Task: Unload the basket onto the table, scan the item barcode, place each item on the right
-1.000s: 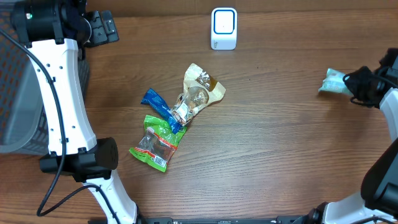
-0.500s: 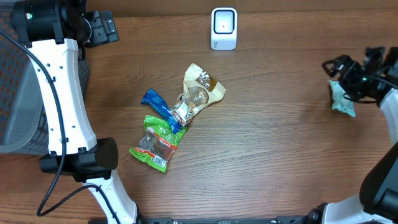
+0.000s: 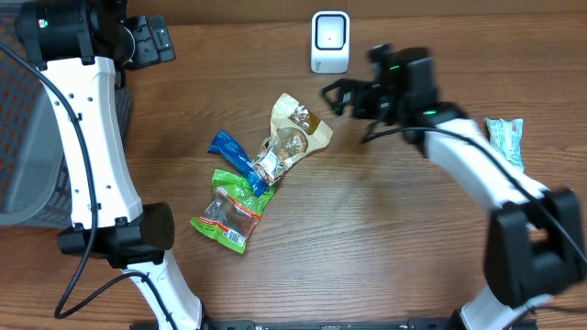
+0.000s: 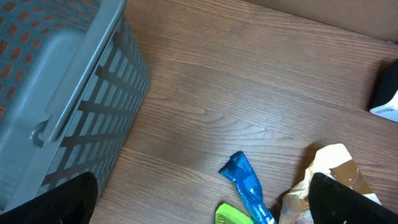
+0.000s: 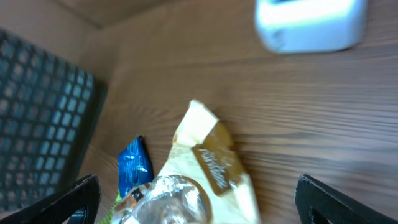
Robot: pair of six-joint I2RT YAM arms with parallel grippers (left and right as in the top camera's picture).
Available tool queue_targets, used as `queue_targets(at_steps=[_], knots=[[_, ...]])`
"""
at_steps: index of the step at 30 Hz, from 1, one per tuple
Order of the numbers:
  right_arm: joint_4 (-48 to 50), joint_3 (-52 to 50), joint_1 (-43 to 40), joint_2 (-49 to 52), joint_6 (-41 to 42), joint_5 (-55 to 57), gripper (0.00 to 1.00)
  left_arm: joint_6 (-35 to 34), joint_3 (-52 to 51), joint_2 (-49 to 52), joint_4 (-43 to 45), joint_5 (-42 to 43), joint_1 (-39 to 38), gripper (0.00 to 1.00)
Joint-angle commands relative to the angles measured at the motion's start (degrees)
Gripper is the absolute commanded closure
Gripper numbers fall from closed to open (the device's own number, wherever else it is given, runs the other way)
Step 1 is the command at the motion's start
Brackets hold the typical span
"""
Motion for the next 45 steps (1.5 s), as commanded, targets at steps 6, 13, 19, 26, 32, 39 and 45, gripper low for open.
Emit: queue_targets(at_steps=[6,13,19,26,32,39,45], knots=[[1.2,0.5,2.7,10.8,17.4,1.9,0.0,0.7,0.6,-1.5,0.1,-0.2,-0.2,0.0],[1.4,0.4,6.7,11.3,23.5,2.3,0.0,0.7,0.6,-1.5,0.1,-0.2,-0.2,0.0],[1.8,0.4,10.8,13.8,33.8,7.4,0.0,0.7,0.6,-1.5,0.1,-0.2,-0.2,0.0],[6.0,0.4,14.3,17.0,35.1,9.6,0.52,0.7,0.6,-1.5,0.1,-0.2,-0.2,0.0],[6.7,0.4,15.2,18.1,33.4,9.7,0.89,0.7,0.6,-1.5,0.1,-0.2,-0.2,0.0],[9.1,0.6,13.5,15.9,24.3,4.7,0.92,0.7,0.6,-1.5,0.1,-0.2,-0.2,0.0],[-2.0,12.0,13.3,14.9,10.1,5.0,0.48,0.7,0.6,-1.5,0.1,-0.2,-0.3,0.0]])
